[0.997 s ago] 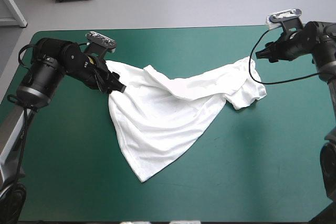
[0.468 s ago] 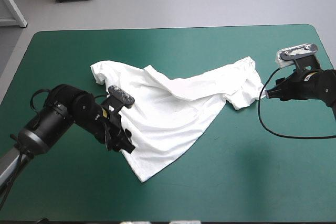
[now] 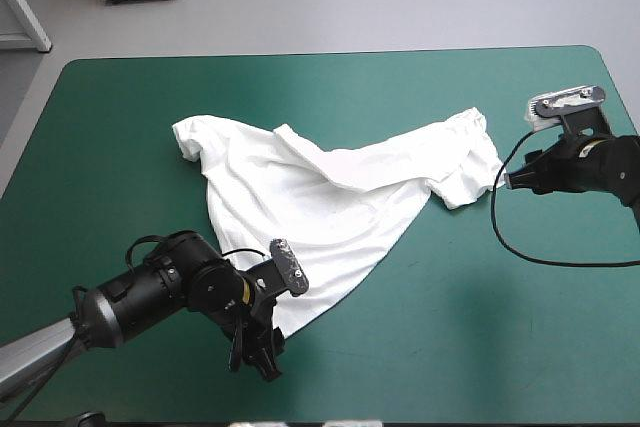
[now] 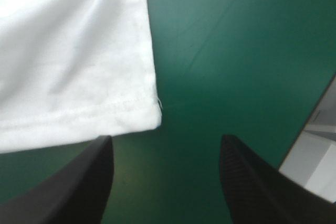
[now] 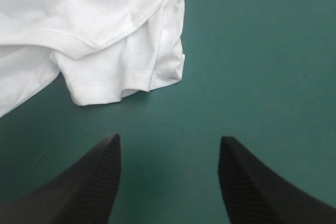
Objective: Fold the cloth
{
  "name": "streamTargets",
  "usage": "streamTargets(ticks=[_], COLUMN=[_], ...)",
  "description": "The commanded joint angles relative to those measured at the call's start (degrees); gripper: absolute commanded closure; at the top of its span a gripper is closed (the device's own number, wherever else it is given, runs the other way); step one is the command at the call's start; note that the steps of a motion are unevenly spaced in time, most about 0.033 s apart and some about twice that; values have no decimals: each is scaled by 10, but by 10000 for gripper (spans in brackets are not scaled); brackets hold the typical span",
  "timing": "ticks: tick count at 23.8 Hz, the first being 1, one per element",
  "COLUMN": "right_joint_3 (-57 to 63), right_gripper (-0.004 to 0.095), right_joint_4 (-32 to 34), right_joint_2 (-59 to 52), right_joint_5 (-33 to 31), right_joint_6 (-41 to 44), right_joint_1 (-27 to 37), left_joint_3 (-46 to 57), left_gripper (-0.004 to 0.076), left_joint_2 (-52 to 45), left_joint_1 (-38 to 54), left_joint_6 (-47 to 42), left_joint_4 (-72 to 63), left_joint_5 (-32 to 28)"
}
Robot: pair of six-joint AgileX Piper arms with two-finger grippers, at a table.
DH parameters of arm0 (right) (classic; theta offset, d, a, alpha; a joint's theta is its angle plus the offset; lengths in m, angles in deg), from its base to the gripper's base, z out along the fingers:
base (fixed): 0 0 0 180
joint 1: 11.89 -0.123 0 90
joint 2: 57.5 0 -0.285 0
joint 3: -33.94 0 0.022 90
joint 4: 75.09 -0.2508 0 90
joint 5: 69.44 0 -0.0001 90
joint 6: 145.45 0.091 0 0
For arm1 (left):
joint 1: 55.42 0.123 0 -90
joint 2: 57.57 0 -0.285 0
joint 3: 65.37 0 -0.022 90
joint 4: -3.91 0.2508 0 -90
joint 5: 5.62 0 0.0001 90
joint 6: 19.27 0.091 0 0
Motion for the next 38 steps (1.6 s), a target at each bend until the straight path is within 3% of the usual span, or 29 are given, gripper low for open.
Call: streamTargets(ticks=[1,10,13,16,17,18,28,38], right_joint_3=[-15,-15,-15,-15,-16,-19,-184,-214], right_gripper=[374,378,378,378,378,377,377,377], right_joint_4=[-1,1,34,57,66,70,74,69], right_joint_2=[-16,-15,-1,45,70,88,274,353], right_joint_5=[31,34,30,37,42,43,23,19], right_joint_6=[0,-1,-1,14,19,21,26,27], right_joint_1=[1,-4,-29,-44,-44,-44,-44,-44], left_joint_3=[5,28,37,56,63,65,65,65], left_gripper=[286,286,294,533,671,731,733,733], left_joint_2=[13,101,130,160,163,163,161,161], left_joint_1=[-9,-8,-8,-8,-8,-8,-8,-8], left_joint_6=[0,6,4,-3,-3,-3,-3,-5], left_joint_4=[1,20,21,21,21,21,11,12], left_joint_5=[-53,-106,-107,-117,-127,-133,-127,-125])
